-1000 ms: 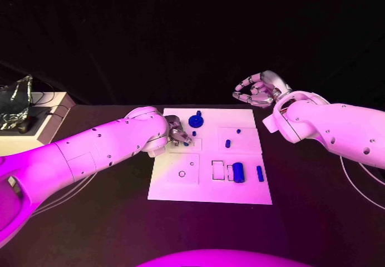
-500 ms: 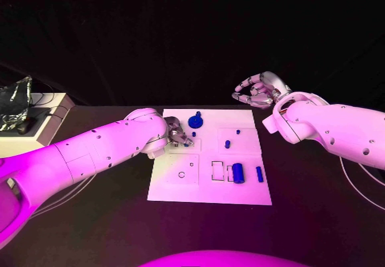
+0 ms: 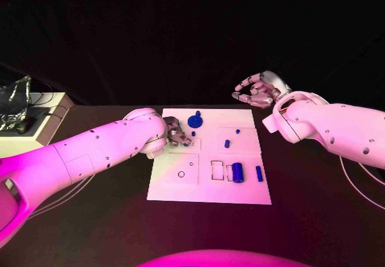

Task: Assemble the parts on the task board

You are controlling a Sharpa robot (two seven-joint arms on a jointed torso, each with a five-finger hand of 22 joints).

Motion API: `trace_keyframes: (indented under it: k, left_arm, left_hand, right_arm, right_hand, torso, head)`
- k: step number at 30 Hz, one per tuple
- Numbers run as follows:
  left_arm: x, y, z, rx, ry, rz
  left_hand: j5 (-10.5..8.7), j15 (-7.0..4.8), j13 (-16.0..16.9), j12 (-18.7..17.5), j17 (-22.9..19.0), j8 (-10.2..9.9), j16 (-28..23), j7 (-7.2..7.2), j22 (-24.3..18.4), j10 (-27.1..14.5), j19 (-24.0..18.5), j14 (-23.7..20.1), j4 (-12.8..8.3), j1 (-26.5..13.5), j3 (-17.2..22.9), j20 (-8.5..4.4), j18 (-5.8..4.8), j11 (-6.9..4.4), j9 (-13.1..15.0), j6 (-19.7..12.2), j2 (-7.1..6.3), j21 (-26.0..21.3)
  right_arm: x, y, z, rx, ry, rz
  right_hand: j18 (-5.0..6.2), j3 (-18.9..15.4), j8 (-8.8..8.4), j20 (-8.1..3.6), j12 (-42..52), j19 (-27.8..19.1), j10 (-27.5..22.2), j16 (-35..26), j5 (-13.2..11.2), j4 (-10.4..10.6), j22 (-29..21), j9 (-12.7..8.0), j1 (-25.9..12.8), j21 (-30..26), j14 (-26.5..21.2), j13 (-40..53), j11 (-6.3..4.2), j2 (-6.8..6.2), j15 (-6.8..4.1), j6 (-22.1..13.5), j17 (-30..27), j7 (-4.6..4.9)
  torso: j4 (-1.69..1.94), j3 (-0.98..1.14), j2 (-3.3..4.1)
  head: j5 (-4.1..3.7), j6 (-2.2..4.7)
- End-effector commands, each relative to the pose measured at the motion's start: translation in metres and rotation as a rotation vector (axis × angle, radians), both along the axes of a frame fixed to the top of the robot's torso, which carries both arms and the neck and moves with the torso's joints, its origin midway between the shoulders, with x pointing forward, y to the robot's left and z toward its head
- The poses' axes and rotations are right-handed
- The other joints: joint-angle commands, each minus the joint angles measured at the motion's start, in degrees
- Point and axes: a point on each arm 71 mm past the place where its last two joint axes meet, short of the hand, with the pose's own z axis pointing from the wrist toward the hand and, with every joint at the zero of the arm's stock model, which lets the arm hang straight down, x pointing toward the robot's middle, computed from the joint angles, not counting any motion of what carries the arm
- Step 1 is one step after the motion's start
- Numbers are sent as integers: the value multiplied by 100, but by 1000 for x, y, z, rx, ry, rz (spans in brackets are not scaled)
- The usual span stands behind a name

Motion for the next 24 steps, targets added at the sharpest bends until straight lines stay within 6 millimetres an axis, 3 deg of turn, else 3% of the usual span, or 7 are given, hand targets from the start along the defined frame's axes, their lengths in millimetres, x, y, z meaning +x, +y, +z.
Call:
trace_keyframes:
  k: [1,8,9,14,24]
  left_arm:
    - [-2,-2,-2,-3,17,-16]
    - [-3,0,-1,-1,17,-13]
    - [-3,1,-1,-2,16,-12]
    - [-3,2,0,-4,13,-8]
    - [-4,2,4,-17,1,-4]
  left_hand:
    - [-35,-42,-3,19,1191,-19,11,41,124,-21,12,519,6,5,-37,-35,-46,-17,8,-9,-21,-27]
    - [-94,-40,10,32,1197,-34,13,44,119,-18,9,520,119,38,-277,-34,-44,-15,32,0,-43,-33]
    - [-579,-37,5,34,1197,-52,13,46,124,-24,12,520,235,99,-480,-30,-45,-14,50,8,-3,-35]
    - [-1129,-27,0,43,1198,-97,12,59,131,-31,14,521,547,255,-899,-21,-45,-1,90,20,56,-41]
    - [-1228,-24,5,50,1201,-110,14,64,129,-28,12,522,572,243,-1021,-18,-44,3,98,26,100,-44]
  right_arm:
    - [-1,1,0,-6,-8,16]
    - [-1,0,0,-7,-9,14]
    - [0,0,0,-7,-8,13]
    - [0,0,0,-7,-8,12]
    - [-1,-1,-1,-7,-6,12]
  right_hand:
    - [61,43,-10,37,-23,279,-24,-38,20,3,990,6,-59,-28,445,824,20,11,49,-31,890,9]
    - [63,47,-11,37,-35,275,-37,-40,20,0,983,8,-62,-40,444,812,21,4,49,-36,885,9]
    - [63,47,-11,37,-35,275,-37,-40,20,0,983,8,-62,-40,444,812,21,4,49,-36,885,9]
    - [63,50,-11,37,-37,275,-39,-39,21,-1,983,9,-62,-40,444,810,21,3,49,-37,888,9]
    - [63,50,-11,37,-37,275,-39,-39,21,-1,983,9,-62,-40,444,810,21,3,49,-37,888,9]
  torso:
    - [2,-2,-3]
    - [4,2,-5]
    - [7,1,-5]
    - [3,-1,-4]
    - [3,7,-2]
  head:
    - [-2,0]
    - [-9,-6]
    - [-8,-2]
    - [-8,4]
    - [2,4]
